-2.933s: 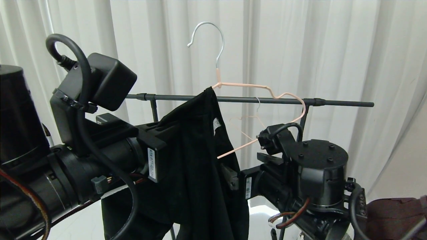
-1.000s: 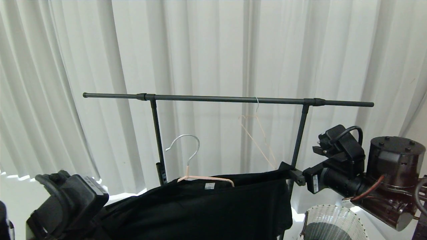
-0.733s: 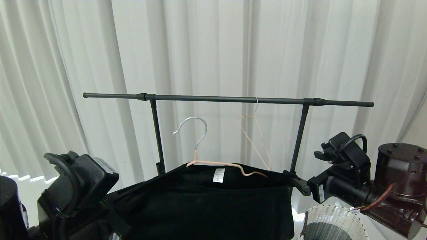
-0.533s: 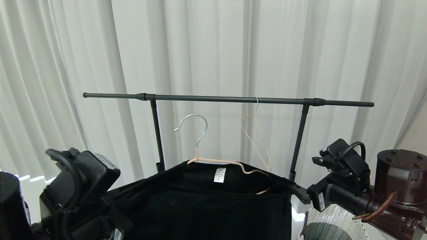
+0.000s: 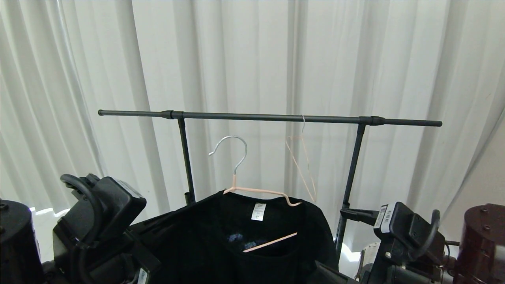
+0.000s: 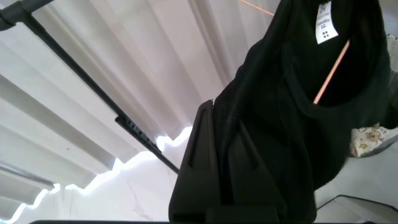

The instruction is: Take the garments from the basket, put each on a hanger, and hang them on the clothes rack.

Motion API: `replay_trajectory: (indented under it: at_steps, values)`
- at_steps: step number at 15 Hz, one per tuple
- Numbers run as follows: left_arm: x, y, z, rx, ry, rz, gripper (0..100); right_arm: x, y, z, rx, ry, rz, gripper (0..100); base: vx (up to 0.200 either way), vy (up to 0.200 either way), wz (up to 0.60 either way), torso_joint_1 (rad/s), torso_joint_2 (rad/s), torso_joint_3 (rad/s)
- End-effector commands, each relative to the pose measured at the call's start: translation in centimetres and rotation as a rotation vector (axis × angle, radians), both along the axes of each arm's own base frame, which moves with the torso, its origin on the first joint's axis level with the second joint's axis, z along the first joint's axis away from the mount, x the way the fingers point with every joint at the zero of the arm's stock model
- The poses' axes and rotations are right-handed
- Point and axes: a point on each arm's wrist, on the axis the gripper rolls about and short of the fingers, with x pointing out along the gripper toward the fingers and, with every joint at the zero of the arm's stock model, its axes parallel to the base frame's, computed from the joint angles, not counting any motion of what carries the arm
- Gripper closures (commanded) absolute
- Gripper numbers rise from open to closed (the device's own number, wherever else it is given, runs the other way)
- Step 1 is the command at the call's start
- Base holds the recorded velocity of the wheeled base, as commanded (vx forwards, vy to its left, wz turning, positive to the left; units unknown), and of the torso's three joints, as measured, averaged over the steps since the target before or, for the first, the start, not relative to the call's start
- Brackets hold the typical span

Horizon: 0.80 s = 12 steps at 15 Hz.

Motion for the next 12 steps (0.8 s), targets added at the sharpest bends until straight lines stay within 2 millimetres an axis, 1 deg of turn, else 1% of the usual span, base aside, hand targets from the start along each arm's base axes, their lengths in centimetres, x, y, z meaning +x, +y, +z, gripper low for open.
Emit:
replay_trajectory:
  at_steps: [1, 3, 5, 6, 7, 9, 12]
  values:
    - [-0.3, -0.2, 0.0, -0.001, -0.002, -0.023, 100, -0.4, -0.1, 0.4, 0.014, -0.012, 0.014, 0, 0.0, 0.0, 0.0, 0.0, 0.0, 0.0]
    - [-1.5, -0.5, -0.5, 0.005, 0.004, -0.097, 100, 0.2, -0.4, 0.5, 0.002, -0.03, -0.013, 0, 0.0, 0.0, 0.0, 0.0, 0.0, 0.0]
    - [-2.9, 0.2, -1.4, 0.015, 0.01, -0.138, 100, 0.5, -0.2, 0.8, 0.0, -0.047, -0.012, 0, 0.0, 0.0, 0.0, 0.0, 0.0, 0.0]
    - [-3.7, 0.6, -1.7, 0.012, 0.001, -0.172, 100, 0.9, 0.5, 1.3, 0.005, -0.037, 0.039, 0, 0.0, 0.0, 0.0, 0.0, 0.0, 0.0]
    - [-4.3, 1.0, -1.5, 0.014, -0.026, -0.197, 100, 0.9, 1.0, 1.7, 0.003, -0.022, 0.085, 0, 0.0, 0.0, 0.0, 0.0, 0.0, 0.0]
    - [-5.1, 1.9, -1.5, 0.067, -0.102, -0.238, 100, 0.9, 2.5, 2.8, -0.02, 0.027, 0.193, 0, 0.0, 0.0, 0.0, 0.0, 0.0, 0.0]
    - [-5.5, 2.0, -1.1, 0.072, -0.143, -0.276, 100, 0.4, 4.8, 4.2, -0.085, 0.098, 0.299, 0, 0.0, 0.0, 0.0, 0.0, 0.0, 0.0]
